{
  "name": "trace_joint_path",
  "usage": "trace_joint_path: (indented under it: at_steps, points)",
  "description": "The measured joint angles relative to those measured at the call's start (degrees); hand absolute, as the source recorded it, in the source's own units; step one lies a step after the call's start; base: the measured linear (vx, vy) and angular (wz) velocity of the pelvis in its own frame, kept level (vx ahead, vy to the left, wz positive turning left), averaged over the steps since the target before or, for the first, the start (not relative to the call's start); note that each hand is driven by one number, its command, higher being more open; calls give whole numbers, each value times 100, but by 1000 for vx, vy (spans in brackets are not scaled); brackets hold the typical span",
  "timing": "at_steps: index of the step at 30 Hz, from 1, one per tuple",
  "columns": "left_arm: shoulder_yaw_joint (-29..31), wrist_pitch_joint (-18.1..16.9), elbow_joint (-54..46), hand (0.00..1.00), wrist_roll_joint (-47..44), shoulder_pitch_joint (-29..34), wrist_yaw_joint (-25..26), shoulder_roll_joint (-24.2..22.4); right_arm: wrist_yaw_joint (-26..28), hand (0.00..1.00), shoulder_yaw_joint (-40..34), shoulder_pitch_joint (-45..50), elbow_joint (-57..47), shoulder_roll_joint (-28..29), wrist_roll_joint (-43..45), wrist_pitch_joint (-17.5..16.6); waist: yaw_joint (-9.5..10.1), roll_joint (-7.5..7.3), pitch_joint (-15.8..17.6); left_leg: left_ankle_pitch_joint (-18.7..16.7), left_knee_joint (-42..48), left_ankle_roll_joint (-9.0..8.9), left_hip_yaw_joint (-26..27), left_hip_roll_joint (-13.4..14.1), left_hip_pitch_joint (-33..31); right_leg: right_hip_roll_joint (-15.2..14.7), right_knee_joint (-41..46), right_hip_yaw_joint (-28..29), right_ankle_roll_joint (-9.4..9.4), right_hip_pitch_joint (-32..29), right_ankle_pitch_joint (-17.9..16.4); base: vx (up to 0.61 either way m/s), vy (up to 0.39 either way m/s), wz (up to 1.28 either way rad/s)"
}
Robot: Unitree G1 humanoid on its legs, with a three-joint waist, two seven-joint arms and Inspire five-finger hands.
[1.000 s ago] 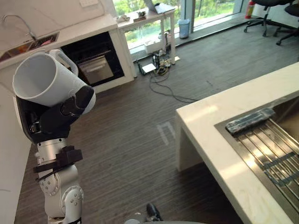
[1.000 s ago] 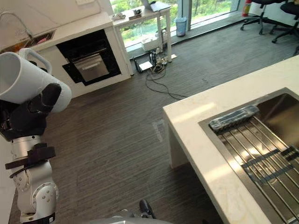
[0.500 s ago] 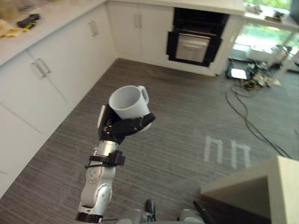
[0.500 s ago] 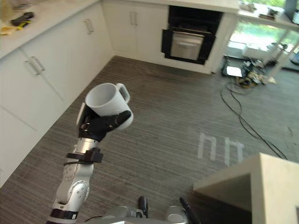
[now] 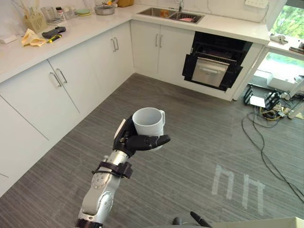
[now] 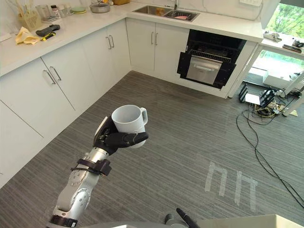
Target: Walk over to the sink, pick up the cup, carry it to the dishwasher, place the cup inside the dishwasher, then close the dishwasher door
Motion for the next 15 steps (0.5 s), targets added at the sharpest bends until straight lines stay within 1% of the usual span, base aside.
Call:
trace_joint_path:
  at_steps: [6, 7, 13, 15]
  points:
    - [198, -5, 0, 0, 6, 89, -44, 79, -56, 100, -21, 26, -17, 9, -3, 71, -17, 14, -11, -22, -13, -34, 185, 28, 137, 55, -2, 173, -13, 55, 17, -22, -3, -14]
    - [209, -203, 398, 0, 30, 315, 78, -18, 76, 100, -459, 153, -41, 119, -81, 118, -19, 49, -48, -1, -281, -169, 476, 257, 505, 343, -248, 180, -182, 323, 67, -26, -12, -7]
    - [210, -203, 398, 0, 27, 315, 105, -69, 95, 100, -474, 167, -45, 136, -79, 99, -30, 48, -23, -28, -223, -193, 557, 268, 542, 352, -94, 271, -196, 284, 24, -10, -3, -6]
    - [209, -202, 419, 0, 23, 315, 187, -179, 136, 100, -485, 246, -72, 183, -78, 19, -131, 42, 26, -76, -212, -203, 555, 271, 581, 341, 220, 261, -221, 201, -143, -102, -25, -1]
